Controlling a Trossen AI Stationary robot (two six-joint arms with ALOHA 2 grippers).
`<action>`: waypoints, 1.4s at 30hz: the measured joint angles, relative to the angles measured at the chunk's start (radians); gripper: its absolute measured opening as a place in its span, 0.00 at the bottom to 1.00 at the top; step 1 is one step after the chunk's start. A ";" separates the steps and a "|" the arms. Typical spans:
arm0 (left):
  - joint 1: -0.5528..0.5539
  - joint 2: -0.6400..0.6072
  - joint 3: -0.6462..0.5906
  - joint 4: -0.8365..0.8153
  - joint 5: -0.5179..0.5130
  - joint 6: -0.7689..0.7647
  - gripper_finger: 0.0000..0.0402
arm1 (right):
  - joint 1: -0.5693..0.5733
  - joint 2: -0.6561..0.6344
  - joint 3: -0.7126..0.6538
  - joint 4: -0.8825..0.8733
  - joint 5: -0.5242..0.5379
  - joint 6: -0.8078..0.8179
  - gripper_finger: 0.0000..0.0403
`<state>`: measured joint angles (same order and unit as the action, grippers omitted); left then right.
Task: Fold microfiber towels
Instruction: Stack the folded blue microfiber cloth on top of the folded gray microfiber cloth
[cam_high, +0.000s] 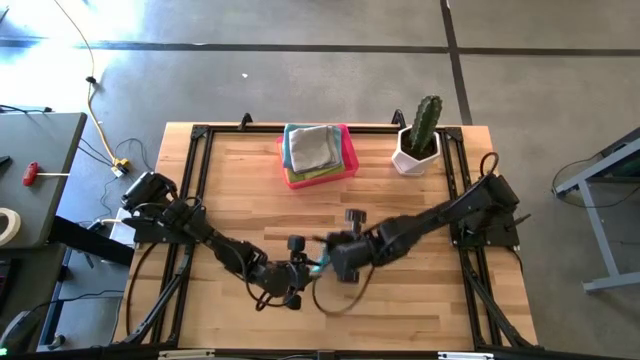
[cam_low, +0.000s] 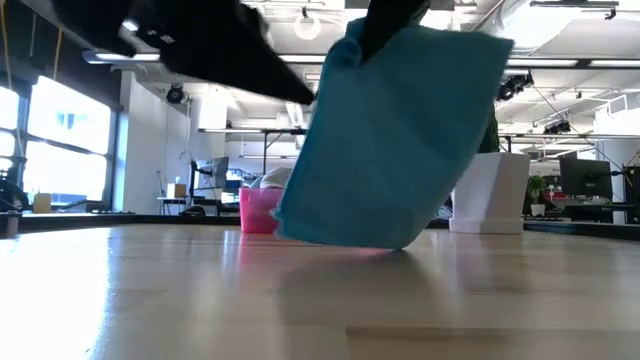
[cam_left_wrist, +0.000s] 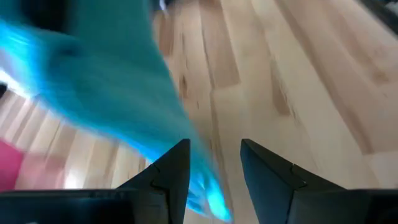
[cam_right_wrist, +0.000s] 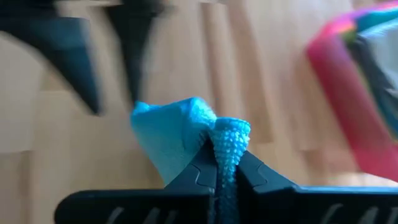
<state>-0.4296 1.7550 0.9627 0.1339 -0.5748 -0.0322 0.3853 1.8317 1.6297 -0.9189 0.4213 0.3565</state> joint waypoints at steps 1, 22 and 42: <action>-0.009 0.000 0.000 -0.025 -0.018 -0.022 0.33 | -0.020 -0.001 0.012 -0.024 0.001 -0.003 0.00; -0.124 -0.001 0.000 -0.314 -0.077 -0.468 0.33 | -0.571 0.001 0.138 0.345 -0.389 0.062 0.00; -0.136 -0.001 0.000 -0.394 -0.065 -0.515 0.33 | -0.765 0.213 0.137 0.993 -0.867 0.306 0.00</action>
<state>-0.5655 1.7542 0.9630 -0.2598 -0.6399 -0.5471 -0.3801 2.0449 1.7672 0.0742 -0.4461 0.6623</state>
